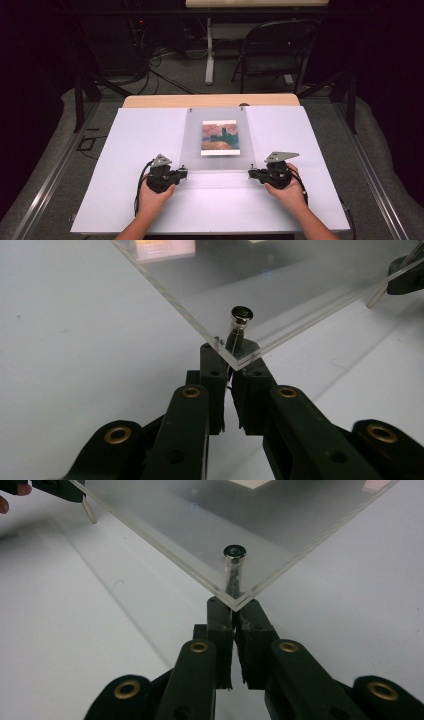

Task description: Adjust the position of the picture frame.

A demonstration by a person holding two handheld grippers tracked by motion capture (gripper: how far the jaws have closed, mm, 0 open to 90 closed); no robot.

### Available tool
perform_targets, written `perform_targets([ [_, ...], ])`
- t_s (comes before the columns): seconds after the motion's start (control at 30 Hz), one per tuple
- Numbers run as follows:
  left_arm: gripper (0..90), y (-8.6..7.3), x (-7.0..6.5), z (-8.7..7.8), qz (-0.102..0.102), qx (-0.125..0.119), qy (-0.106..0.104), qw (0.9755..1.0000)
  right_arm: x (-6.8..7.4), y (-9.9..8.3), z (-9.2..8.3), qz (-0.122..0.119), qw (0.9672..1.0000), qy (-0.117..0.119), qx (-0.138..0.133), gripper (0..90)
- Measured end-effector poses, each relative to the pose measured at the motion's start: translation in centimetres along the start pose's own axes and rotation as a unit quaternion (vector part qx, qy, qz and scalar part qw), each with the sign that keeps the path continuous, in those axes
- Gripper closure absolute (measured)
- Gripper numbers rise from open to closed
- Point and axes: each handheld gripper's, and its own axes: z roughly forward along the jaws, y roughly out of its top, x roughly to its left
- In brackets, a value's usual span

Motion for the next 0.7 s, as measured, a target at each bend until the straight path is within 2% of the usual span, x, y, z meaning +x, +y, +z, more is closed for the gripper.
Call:
perform_targets([
  [0.17,83.7,0.07,0.1,-0.02,-0.001,0.003,-0.004,1.0,-0.03,0.0,-0.01,0.0,1.0,0.0,0.001,85.3],
  [0.4,80.2,0.06,0.45,-0.09,-0.023,0.005,-0.014,0.9996,-0.14,-0.09,-0.07,0.017,0.9999,0.002,0.002,83.1],
  [0.53,72.6,0.05,0.72,-0.4,-0.025,0.005,-0.011,0.9996,-0.05,-0.25,-0.44,0.014,0.9999,-0.006,0.008,78.7],
  [0.7,69.7,0.05,0.81,-0.84,-0.025,0.002,-0.011,0.9996,-0.13,-0.39,-0.82,0.017,0.9998,-0.008,0.009,72.4],
])
